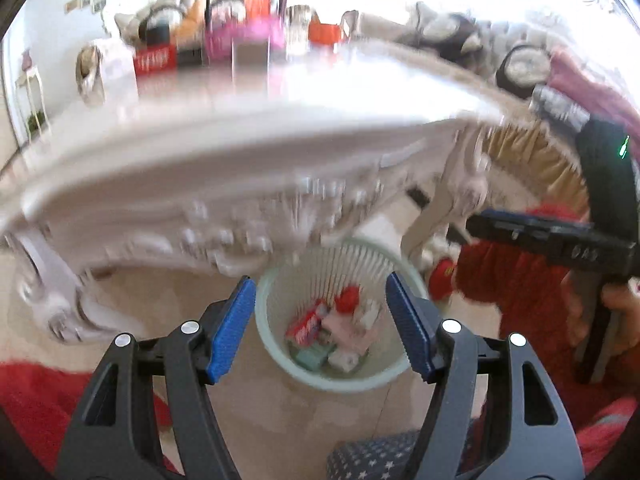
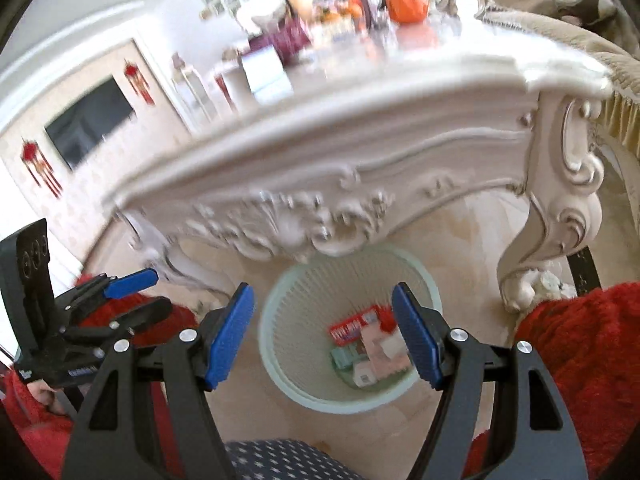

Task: Collect trash
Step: 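Grasp the black box with the left tool while the right tool grasps the snack packet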

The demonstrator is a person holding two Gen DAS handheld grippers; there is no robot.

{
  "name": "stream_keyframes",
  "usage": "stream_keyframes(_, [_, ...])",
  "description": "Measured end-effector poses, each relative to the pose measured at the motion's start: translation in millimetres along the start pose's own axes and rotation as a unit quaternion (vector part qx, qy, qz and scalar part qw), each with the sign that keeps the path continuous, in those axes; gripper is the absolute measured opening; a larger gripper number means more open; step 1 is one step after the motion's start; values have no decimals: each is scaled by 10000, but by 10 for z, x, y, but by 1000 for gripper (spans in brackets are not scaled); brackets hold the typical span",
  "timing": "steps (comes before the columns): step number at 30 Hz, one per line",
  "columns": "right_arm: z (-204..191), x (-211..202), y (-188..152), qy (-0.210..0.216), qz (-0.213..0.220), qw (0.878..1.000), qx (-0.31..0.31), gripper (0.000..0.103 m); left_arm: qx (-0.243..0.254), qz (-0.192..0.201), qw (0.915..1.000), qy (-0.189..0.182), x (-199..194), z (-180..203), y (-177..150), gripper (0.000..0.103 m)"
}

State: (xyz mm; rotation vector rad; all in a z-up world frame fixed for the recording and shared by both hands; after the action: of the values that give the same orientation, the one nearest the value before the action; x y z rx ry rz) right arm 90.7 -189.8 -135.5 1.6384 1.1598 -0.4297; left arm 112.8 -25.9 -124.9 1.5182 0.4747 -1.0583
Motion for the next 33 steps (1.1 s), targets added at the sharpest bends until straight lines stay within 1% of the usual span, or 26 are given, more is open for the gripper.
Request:
stream_keyframes(1, [3,-58,88,-16,93,10000,9,68,66,142,9998,76,-104,-10,132,71])
stream_keyframes(2, [-1,-133,229,-12,227,9997,20,68,154,335,9991,189,-226,-31,317,79])
stream_keyframes(3, [-7,-183,347,-11,325,9995,19,68,202,466,9984,259,-291,-50,461,81])
stream_keyframes(6, [-36,-335,897,-151,709,9973,-62,77,293,768,9953,503,-399,-140,959,81])
stream_keyframes(7, [-33,-348,1009,-221,757,9969,-50,80,294,838,9943,581,-395,-179,1114,81])
stream_keyframes(8, [-44,-338,1217,-316,813,9962,-36,81,280,887,9935,649,-362,-224,1266,81])
stream_keyframes(9, [-63,-287,1435,-416,829,9957,-41,81,230,881,9931,742,-276,-296,1474,81])
stream_keyframes(11, [-102,-152,1717,-408,796,9960,-28,81,205,853,9931,782,-147,-378,1696,81])
stream_keyframes(12, [-136,7,1907,-309,667,9973,-5,81,162,790,9932,836,-25,-448,1840,81])
stream_keyframes(14, [-168,242,2138,-211,437,9988,28,81,98,646,9938,904,205,-565,2042,81])
stream_keyframes(15, [-192,376,2268,-205,337,9992,11,81,93,579,9942,902,288,-592,2108,81])
stream_keyframes(16, [-198,539,2426,-320,244,9992,0,81,87,517,9944,914,365,-634,2148,81])
stream_keyframes(18, [-191,771,2625,-515,86,9986,-103,81,95,411,9942,985,513,-697,2268,81])
stream_keyframes(21, [-175,1110,2879,-822,-92,9964,-168,81,159,323,9951,918,651,-724,2393,81])
stream_keyframes(24, [-160,1371,3041,-1029,-227,9943,-145,81,231,254,9960,821,745,-741,2450,81])
stream_keyframes(27, [-120,1548,3135,-1312,-333,9907,-136,81,267,157,9962,814,833,-796,2508,81])
stream_keyframes(29, [-98,1653,3155,-1426,-500,9884,-144,81,188,-3,9979,618,886,-810,2517,81])
stream_keyframes(30, [-90,1698,3177,-1449,-566,9877,-146,81,166,-13,9981,589,889,-821,2523,81])
stream_keyframes(33, [-80,1747,3212,-1702,-648,9828,-320,81,206,-123,9974,672,910,-862,2545,81])
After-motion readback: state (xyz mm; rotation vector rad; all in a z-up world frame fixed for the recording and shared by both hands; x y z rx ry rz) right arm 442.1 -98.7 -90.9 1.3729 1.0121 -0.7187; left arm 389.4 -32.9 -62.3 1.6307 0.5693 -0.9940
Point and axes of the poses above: each gripper's, at about its wrist camera, not at the fingertips, and x roughly the way its jaws point, z to its right, y to its top, the point moved 10 cm from there along x, roughly the way its jaws point, and after that the axes turned 11 degrees about -z, right-handed, at the moved point
